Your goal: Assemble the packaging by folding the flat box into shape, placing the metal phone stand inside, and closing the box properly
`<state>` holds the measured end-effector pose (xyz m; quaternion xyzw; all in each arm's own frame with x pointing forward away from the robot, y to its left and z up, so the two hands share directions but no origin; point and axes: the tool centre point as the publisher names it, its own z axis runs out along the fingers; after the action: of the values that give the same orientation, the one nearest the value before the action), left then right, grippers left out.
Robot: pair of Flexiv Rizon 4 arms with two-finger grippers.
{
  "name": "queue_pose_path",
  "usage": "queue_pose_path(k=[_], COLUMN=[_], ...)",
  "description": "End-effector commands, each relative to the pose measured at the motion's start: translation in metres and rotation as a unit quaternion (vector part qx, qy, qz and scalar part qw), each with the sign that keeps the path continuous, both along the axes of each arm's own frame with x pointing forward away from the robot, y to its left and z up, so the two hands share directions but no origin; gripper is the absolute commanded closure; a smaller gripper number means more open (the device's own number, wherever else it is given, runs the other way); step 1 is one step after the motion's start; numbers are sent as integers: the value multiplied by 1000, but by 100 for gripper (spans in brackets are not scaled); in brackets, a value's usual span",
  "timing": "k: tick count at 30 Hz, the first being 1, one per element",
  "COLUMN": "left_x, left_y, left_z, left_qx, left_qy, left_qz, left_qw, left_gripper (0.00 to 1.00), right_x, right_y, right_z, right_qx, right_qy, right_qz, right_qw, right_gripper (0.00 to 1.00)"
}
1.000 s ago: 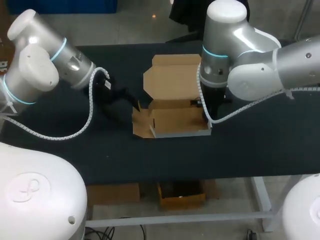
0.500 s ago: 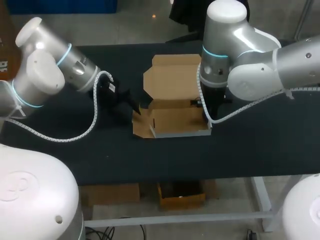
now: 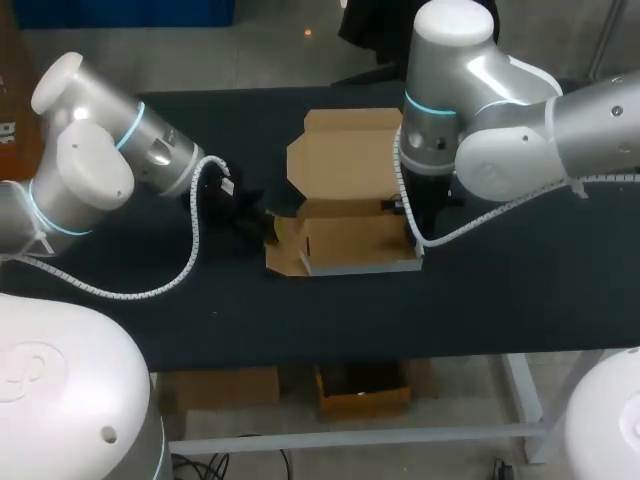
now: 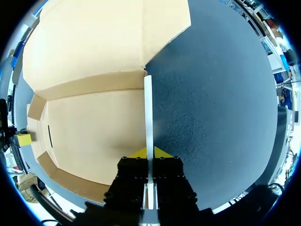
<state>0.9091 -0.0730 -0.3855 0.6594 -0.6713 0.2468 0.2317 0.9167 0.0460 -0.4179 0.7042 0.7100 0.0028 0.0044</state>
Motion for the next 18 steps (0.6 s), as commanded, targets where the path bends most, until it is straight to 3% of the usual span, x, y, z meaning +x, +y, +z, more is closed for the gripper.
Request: queue_pose_path(k=[1,9,18], left_x=[4,6,8], left_y=[-7,-19,-31], left_z=[-1,16,26], left_qx=[18,83,176], left_qy=[2,-13,-8], left_qz=[2,-3,5], left_qw=[1000,996,984], left_gripper=[100,100,100], right_x=[-1,-1,-1], right_y=[0,0,0], right_z=[1,1,1], right_qx=[0,0,0], right_qy=[1,1,1], right_qz=[0,0,0], right_qw=[1000,1000,1000], right_gripper=[100,100,100])
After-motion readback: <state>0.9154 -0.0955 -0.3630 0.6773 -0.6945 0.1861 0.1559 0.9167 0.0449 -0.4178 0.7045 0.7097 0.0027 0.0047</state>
